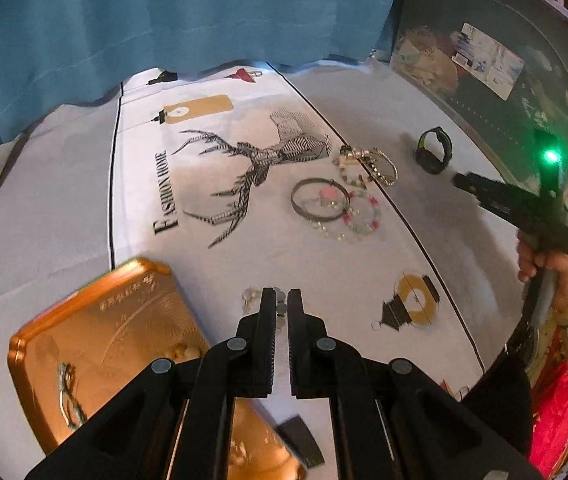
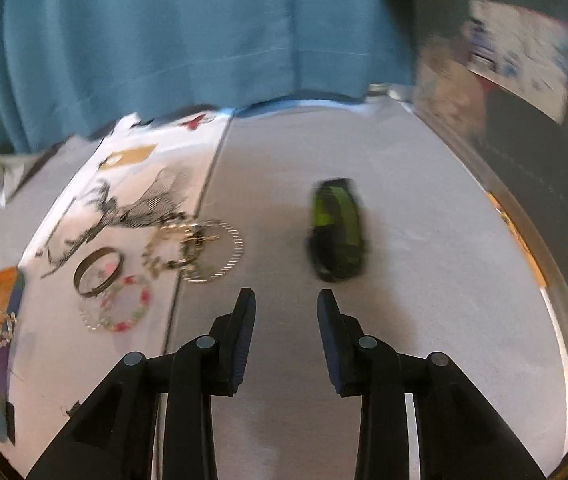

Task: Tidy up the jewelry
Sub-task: 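Grasp the black green-striped watch with the right tool and lift it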

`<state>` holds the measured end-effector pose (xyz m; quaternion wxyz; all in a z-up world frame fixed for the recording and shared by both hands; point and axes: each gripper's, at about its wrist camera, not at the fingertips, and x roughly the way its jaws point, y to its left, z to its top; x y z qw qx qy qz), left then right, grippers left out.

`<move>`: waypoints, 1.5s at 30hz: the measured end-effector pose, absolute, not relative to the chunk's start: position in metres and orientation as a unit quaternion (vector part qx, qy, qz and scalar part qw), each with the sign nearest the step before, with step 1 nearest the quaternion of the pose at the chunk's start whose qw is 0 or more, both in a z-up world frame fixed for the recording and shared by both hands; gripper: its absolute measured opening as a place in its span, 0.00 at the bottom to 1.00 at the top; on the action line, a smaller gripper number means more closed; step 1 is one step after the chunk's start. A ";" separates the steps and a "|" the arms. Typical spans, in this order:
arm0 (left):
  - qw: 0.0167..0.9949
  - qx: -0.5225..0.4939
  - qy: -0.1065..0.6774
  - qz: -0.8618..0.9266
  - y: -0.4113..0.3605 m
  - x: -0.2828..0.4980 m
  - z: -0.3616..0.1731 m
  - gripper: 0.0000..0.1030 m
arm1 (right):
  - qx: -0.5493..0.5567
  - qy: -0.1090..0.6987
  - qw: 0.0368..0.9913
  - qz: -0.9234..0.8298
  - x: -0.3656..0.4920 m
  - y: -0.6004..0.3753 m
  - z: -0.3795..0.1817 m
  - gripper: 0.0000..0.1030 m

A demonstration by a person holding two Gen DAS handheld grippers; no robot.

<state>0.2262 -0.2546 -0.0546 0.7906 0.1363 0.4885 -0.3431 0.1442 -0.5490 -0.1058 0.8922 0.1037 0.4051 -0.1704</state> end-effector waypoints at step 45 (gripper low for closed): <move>0.840 0.058 0.455 -0.289 -0.190 0.221 -0.008 0.04 | 0.036 0.464 0.881 -0.088 0.167 -0.461 -0.124 0.78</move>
